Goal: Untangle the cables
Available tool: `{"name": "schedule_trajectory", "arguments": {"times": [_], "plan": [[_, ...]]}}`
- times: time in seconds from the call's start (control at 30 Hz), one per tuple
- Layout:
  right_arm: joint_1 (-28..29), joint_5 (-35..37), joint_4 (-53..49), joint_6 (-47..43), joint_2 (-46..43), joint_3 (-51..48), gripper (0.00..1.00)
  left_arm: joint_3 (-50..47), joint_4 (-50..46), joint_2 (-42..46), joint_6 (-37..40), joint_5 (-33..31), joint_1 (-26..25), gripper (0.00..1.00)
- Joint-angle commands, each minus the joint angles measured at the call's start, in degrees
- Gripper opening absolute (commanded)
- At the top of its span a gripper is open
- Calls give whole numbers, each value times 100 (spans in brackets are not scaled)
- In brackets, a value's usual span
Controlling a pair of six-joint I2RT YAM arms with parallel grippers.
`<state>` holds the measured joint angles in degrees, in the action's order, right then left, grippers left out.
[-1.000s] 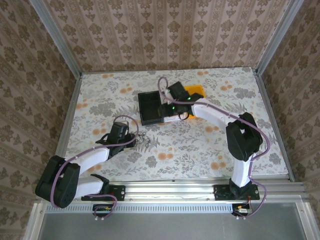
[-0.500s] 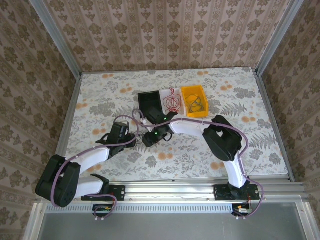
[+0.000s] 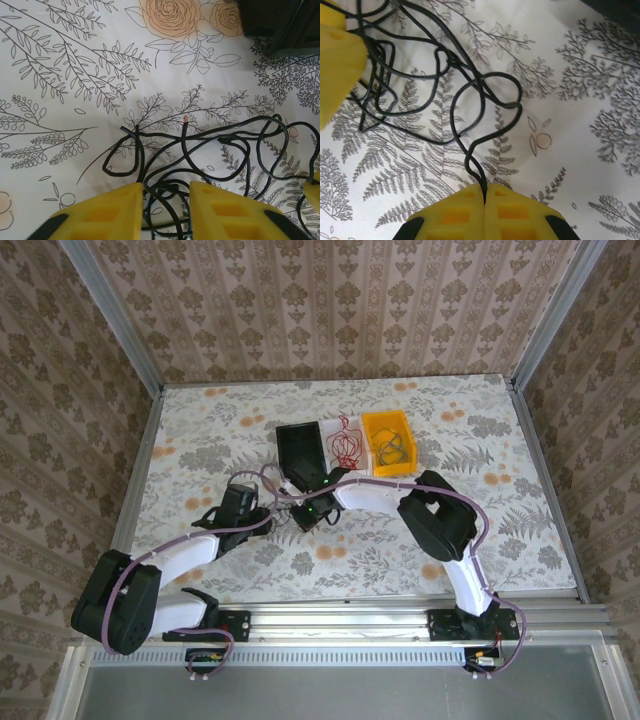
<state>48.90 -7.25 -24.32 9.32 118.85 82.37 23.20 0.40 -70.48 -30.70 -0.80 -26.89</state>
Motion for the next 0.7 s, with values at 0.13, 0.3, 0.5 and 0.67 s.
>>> {"name": "schedule_trajectory", "arguments": {"times": [0.13,0.3,0.5,0.67], "plan": [[-892,535,603,1363,-1733,-1658,0,-96,-118,-195,-165,-188,36,7],[-1730,793,861,2542,-2773,-2781,0,-53,-120,-384,-243,-339,198,0],[-2361,1725,508,3500,-3559,-3453,0,61,-168,-432,-389,-496,286,0],[-2783,2048,189,3891,-3845,-3691,0,123,-338,-401,-653,-615,440,0]]}}
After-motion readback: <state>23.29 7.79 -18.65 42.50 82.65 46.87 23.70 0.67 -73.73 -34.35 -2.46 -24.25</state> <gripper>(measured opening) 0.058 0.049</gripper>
